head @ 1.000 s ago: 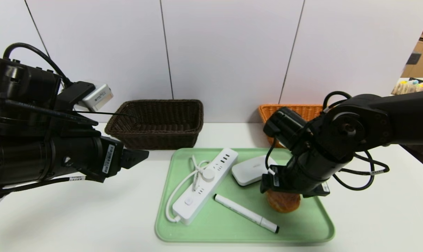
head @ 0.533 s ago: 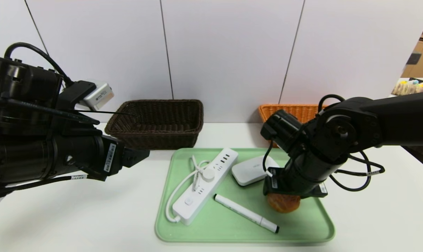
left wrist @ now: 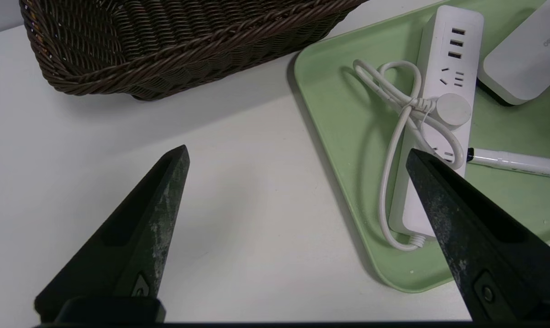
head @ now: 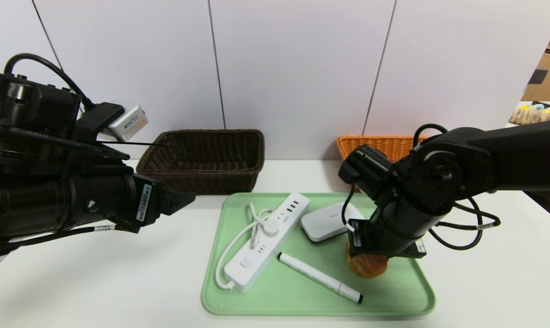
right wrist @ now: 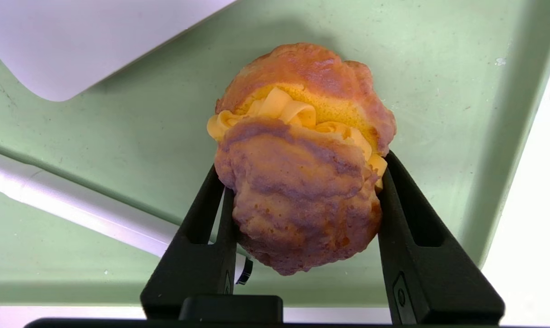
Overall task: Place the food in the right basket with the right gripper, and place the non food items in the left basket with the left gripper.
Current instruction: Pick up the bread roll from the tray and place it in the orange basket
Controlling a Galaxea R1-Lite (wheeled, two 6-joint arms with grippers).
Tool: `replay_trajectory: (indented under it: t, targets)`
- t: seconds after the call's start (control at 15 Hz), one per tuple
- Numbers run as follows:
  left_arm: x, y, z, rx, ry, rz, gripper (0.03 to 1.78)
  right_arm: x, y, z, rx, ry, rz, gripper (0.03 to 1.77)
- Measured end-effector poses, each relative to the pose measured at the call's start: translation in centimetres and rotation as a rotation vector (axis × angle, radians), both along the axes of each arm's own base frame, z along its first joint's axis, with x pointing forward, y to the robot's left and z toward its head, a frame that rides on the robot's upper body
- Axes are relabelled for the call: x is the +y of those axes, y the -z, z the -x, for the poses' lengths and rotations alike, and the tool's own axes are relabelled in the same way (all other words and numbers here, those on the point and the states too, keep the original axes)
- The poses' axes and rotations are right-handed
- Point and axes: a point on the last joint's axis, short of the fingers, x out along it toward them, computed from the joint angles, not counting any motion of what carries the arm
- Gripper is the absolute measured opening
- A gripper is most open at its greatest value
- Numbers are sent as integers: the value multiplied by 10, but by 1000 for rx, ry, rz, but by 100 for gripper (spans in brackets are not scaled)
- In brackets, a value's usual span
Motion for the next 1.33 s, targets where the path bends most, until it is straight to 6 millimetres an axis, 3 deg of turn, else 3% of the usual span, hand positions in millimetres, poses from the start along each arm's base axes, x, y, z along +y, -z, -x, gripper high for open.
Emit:
replay_trajectory:
  t: [0.27, 0.6, 0.87, 1.07, 1.33]
  targets:
    - [1, -2, 1, -9, 0, 4, 169, -3, -27, 9, -74, -12, -43, 85]
    - [2, -5, 4, -19, 1, 10, 169, -12, -103, 31, -281, -62, -172, 85]
    - [3, -7, 6, -26, 1, 14, 169, -49, -162, 24, -497, 4, -232, 85]
    - [3, -7, 6, -28, 1, 15, 169, -88, -167, -11, -546, 152, -197, 85]
    - [4, -8, 7, -31, 0, 15, 169, -124, -139, -68, -488, 290, -171, 85]
